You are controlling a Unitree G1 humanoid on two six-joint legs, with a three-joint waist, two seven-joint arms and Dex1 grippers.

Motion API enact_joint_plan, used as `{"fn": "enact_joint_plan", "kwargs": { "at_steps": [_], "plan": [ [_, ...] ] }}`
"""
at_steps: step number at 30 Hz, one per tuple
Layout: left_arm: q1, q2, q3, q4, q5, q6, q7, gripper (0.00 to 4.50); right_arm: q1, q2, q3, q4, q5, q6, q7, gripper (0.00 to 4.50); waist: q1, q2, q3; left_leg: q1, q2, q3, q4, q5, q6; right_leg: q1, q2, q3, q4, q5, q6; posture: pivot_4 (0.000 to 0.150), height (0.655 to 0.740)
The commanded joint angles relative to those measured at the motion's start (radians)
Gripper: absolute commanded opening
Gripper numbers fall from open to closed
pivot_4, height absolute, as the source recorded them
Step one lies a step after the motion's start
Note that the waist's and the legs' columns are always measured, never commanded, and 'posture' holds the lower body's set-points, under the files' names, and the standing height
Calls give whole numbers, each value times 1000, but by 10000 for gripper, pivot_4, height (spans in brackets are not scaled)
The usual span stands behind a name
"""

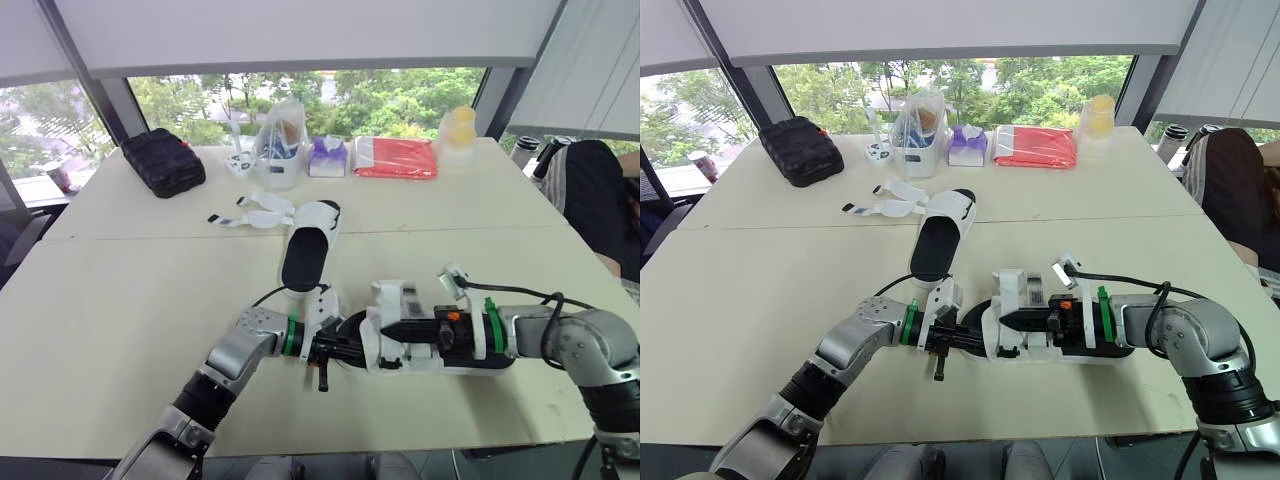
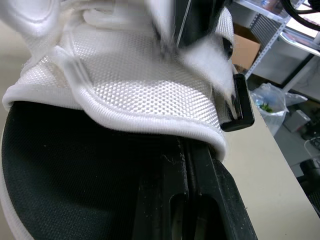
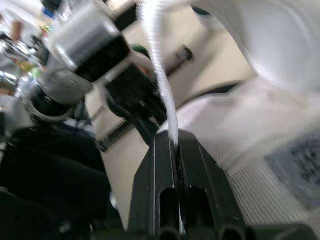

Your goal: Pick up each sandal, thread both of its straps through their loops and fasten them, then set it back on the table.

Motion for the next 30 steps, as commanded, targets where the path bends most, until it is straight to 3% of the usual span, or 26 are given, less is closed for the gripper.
{"fn": "enact_joint_plan", "kwargs": {
  "at_steps": [1,9,16,21,24,29,30],
  "plan": [
    [22,5,-19,47,46,32,45,0,-33,29,-60,1,71,55,-8,346,1,0,0,0,0,0,0,0,0,0,0,0,0,0,0,1500,7400],
    [22,6,-21,47,47,27,42,0,14,-21,2,-86,-8,9,55,346,1,0,0,0,0,0,0,0,0,0,0,0,0,0,0,1500,7400],
    [26,4,-21,44,43,29,41,0,26,-84,132,-182,-205,-185,122,346,0,0,0,0,0,0,0,0,0,0,0,-1,0,-1,1,1500,7400],
    [27,2,-22,42,43,30,43,0,34,-86,128,-199,-225,-202,143,346,0,0,0,0,0,0,0,0,0,0,0,-1,0,0,1,1500,7400],
    [26,2,-21,44,43,30,42,0,46,-83,87,-201,-226,-223,141,8573,1,0,0,0,0,0,0,0,0,0,0,-1,0,0,1,1500,7400],
    [28,3,-19,41,41,34,43,0,88,-86,-96,-236,-113,-164,91,32754,4,0,0,0,0,0,0,0,0,0,0,-1,0,0,1,1500,7400],
    [29,4,-18,40,41,34,43,0,110,-97,-153,-255,-67,-135,84,32754,4,0,0,-1,0,-1,0,0,0,0,0,-1,0,0,1,1500,7400]
  ]
}}
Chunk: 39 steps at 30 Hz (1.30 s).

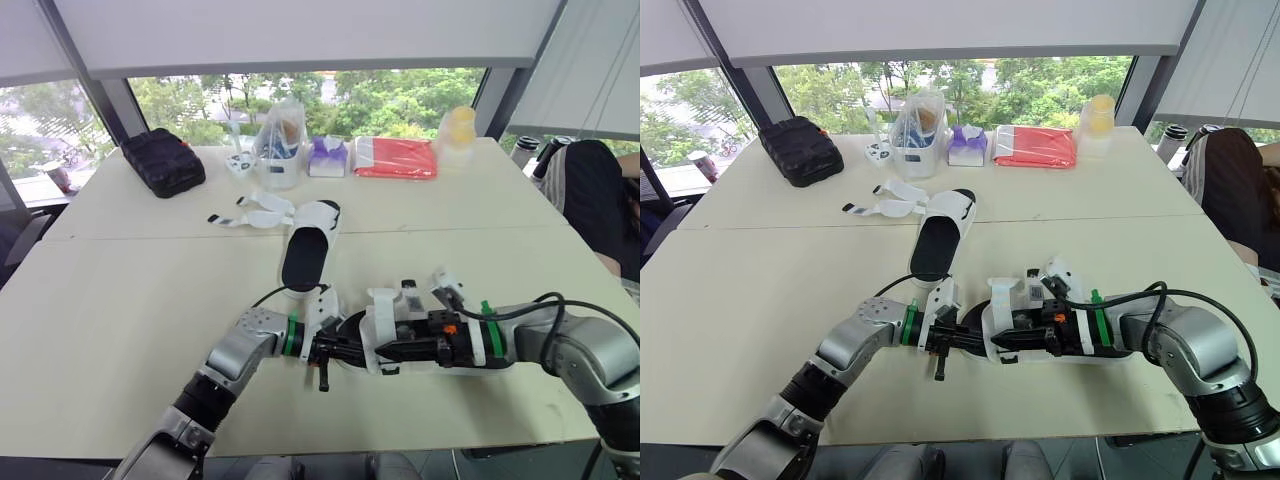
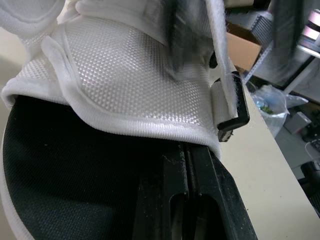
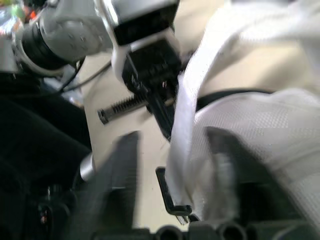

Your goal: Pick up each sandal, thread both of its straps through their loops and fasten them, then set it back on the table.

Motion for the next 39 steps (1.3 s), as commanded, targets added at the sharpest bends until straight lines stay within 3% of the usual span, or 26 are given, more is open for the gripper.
{"fn": "enact_joint_plan", "kwargs": {
  "at_steps": [1,8,14,20,27,39],
  "plan": [
    [25,12,-18,40,41,34,36,0,55,-40,-198,-67,131,72,-31,32754,2,0,0,0,0,0,0,0,0,0,0,0,0,0,0,1500,7400],
    [9,17,-25,59,47,21,17,0,336,-39,-505,-182,346,193,-129,32754,6,0,0,-2,0,-1,0,0,0,-1,0,0,-1,0,0,1500,7400],
    [-14,8,-36,88,51,9,0,0,572,62,-431,-317,315,131,-216,32754,-3,0,0,0,1,0,0,0,0,0,0,0,-1,-3,5,1500,7400],
    [-24,7,-39,101,55,4,-7,0,546,139,-260,-291,187,28,-289,32754,-1,0,0,2,1,0,0,0,0,2,0,0,-1,-5,3,1500,7400],
    [-23,10,-32,98,56,7,-6,0,505,140,-197,-230,96,-49,-289,32754,-1,-1,0,1,0,0,0,0,0,1,0,0,-1,-3,5,1500,7400],
    [-17,4,-27,94,52,13,2,0,453,185,-196,-227,178,-49,-309,32754,-4,-1,0,1,1,0,0,0,0,1,0,1,-1,-4,5,1500,7400]
  ]
}}
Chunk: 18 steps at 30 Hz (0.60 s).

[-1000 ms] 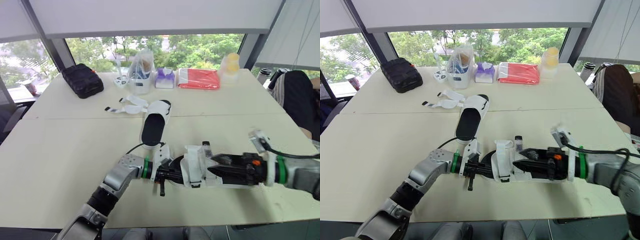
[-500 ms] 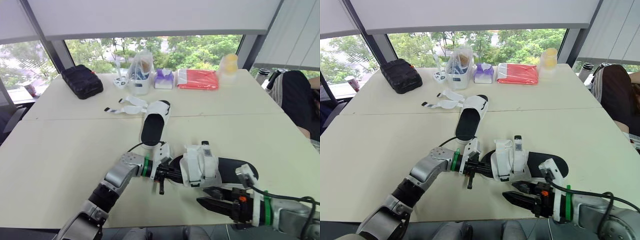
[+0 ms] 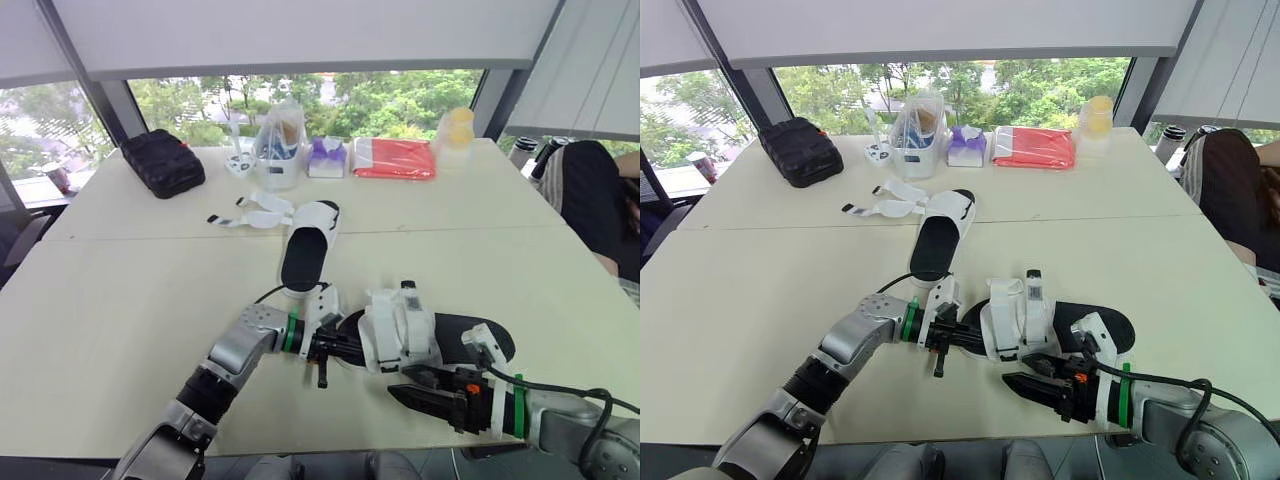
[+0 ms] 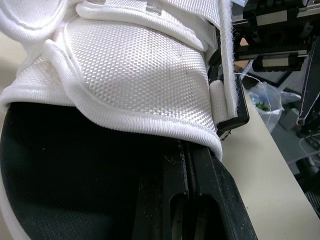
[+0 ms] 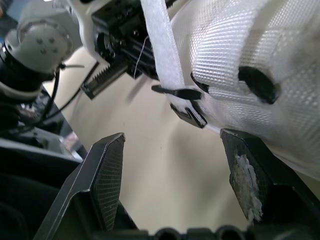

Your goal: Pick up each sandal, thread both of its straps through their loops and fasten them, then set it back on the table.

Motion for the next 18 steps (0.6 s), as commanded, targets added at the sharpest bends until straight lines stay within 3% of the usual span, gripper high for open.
{"fn": "enact_joint_plan", "kwargs": {
  "at_steps": [1,5,8,13,18],
  "plan": [
    [17,4,-28,45,50,23,34,0,-39,23,-17,-34,48,-19,-17,32754,0,0,0,0,0,0,0,0,0,0,0,0,0,0,0,1500,7400],
    [16,0,-27,48,50,22,37,0,-33,26,1,-33,38,-20,-16,32754,0,0,0,0,0,0,0,0,0,0,0,0,0,0,0,1500,7400],
    [13,-3,-28,53,52,18,38,0,-35,35,14,-16,23,-28,-17,25444,1,0,0,0,0,0,0,0,0,0,0,0,0,0,0,1500,7400],
    [14,-5,-29,56,53,17,39,0,-30,45,9,-2,13,-37,-20,1024,0,0,0,-1,0,0,0,0,0,-1,0,0,0,0,0,1500,7400],
    [15,-5,-29,56,53,17,39,0,-22,48,12,-1,14,-36,-24,404,0,0,0,0,0,0,0,0,0,0,0,0,0,0,0,1500,7400]
  ]
}}
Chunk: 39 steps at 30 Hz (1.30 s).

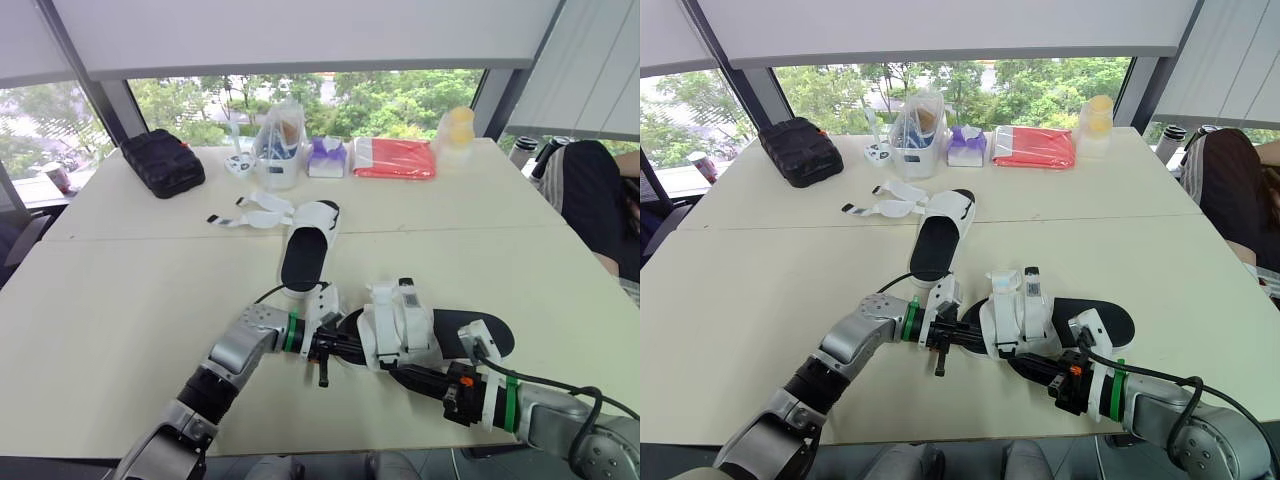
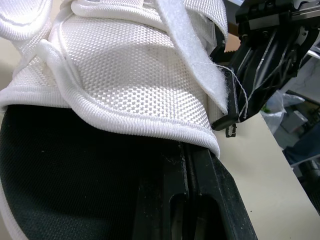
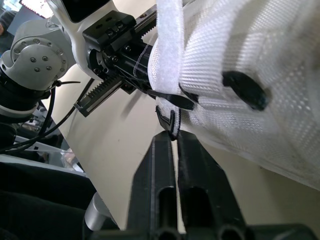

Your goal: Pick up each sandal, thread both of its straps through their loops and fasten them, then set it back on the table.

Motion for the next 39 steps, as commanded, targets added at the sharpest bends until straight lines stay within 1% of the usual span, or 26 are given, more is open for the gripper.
{"fn": "enact_joint_plan", "kwargs": {
  "at_steps": [1,10,16,19,23,26,29,31,32,34,39],
  "plan": [
    [16,1,-30,51,52,17,32,0,-1,15,2,-26,20,-24,8,404,0,0,0,0,0,0,0,0,0,0,0,0,0,0,0,1500,7400],
    [19,0,-28,49,50,23,34,0,120,-49,54,-87,12,2,54,404,3,0,0,0,0,0,0,0,0,0,0,0,0,0,0,1500,7400],
    [16,0,-29,57,54,18,30,0,268,-147,42,-171,7,-21,139,404,3,-1,0,-1,-1,0,0,0,0,1,-1,0,-1,-1,1,1500,7400],
    [16,-1,-29,59,53,19,29,0,280,-157,27,-163,-3,-45,141,404,2,-1,0,0,0,-1,0,0,0,1,-1,-1,-2,-1,1,1500,7400],
    [14,-3,-32,62,55,15,28,0,190,-106,-10,-100,-27,-113,101,404,2,-2,1,0,0,0,0,0,0,2,-1,-1,-2,-2,-1,1500,7400],
    [12,-2,-31,65,57,13,28,0,174,-101,-8,-94,-28,-117,108,8801,7,-1,0,0,-1,-1,-1,0,0,2,-1,-1,-2,-2,0,1500,7400],
    [11,-3,-30,66,56,15,31,0,161,-96,-5,-81,-42,-126,92,23357,7,-1,0,-2,-1,-2,-1,0,0,1,-1,-2,-2,-1,2,1500,7400],
    [11,-3,-28,67,56,16,32,0,134,-82,-10,-63,-38,-130,78,34028,6,-2,1,-1,-1,-2,-1,0,0,1,-1,-2,-2,-1,2,1500,7400],
    [11,-3,-28,67,57,16,32,0,119,-73,-14,-59,-38,-135,69,38063,5,-2,1,-1,-1,-2,-1,0,0,1,-1,-2,-2,-1,2,1500,7400],
    [11,-3,-28,68,57,16,33,0,104,-64,-17,-55,-41,-139,59,38063,5,-1,0,-1,-1,-2,-1,0,0,2,-1,-2,-2,-3,-1,1500,7400],
    [6,-4,-28,74,57,14,30,0,81,-65,-26,-49,-23,-128,50,38063,4,-1,0,-1,-1,-2,-1,0,0,2,-1,-2,-2,-3,0,1500,7400]
  ]
}}
